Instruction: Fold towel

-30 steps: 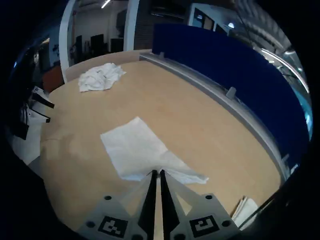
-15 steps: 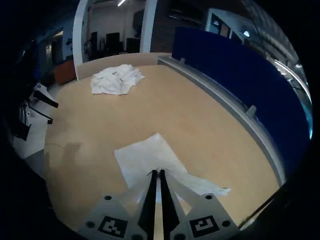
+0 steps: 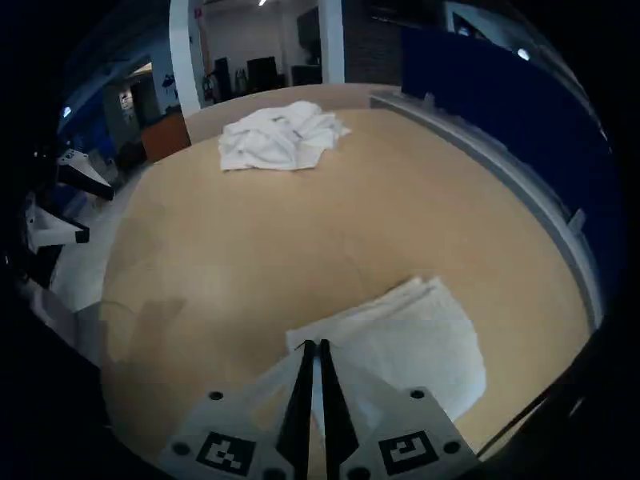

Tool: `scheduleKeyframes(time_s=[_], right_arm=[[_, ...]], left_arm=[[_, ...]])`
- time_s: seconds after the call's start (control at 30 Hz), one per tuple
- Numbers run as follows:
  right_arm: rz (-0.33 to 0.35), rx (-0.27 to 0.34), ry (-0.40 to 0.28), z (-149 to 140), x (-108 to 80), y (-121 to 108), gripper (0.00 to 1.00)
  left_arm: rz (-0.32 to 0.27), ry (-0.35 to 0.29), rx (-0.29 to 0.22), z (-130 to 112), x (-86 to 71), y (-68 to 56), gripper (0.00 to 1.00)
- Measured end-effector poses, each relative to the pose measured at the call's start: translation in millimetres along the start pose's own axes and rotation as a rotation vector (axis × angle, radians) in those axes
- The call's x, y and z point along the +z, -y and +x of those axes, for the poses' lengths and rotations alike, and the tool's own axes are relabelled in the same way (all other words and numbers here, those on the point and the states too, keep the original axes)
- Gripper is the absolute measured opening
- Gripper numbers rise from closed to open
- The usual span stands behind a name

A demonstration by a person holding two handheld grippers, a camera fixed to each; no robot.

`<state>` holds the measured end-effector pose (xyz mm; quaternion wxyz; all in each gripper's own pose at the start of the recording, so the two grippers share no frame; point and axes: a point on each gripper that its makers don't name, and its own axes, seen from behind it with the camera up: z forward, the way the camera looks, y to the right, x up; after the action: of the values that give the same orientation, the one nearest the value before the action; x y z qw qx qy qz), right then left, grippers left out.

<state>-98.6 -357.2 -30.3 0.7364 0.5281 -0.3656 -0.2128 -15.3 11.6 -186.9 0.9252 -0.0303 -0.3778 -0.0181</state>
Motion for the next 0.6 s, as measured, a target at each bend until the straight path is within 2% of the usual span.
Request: scheduleKeyframes(time_s=[0.1,0.3,0.37,0.43,0.5,0.57,0.6], right_arm=[[0.004,0.011,0.014,-6.4,7.5,1.3,0.07],[0.003,0.018,0.011,-7.3,5.6,-1.1,0.10],[-0.003,0.020,0.007,-6.5,2.8,-2.9,0.23],[-0.008,0.022,0.001,-5.8,-0.1,-4.4,0.42],[-0.013,0.024,-0.006,-4.9,-3.7,-5.6,0.53],[-0.015,0.027,-0.018,-4.3,-7.9,-5.8,0.71],[-0.016,0.028,-0.024,-4.1,-9.9,-5.9,0.76]], left_arm=[[0.002,0.001,-0.001,-0.8,-0.7,0.2,0.91],[0.000,0.008,-0.004,-2.2,-0.4,-0.7,0.91],[-0.001,0.008,-0.003,-2.5,0.7,-0.9,0.91],[-0.002,0.010,-0.002,-2.7,1.9,-1.0,0.91],[-0.002,0.011,-0.002,-3.0,3.1,-1.1,0.91],[-0.001,0.011,-0.001,-2.9,3.4,-1.3,0.91],[-0.001,0.012,-0.001,-2.9,3.6,-1.4,0.91]])
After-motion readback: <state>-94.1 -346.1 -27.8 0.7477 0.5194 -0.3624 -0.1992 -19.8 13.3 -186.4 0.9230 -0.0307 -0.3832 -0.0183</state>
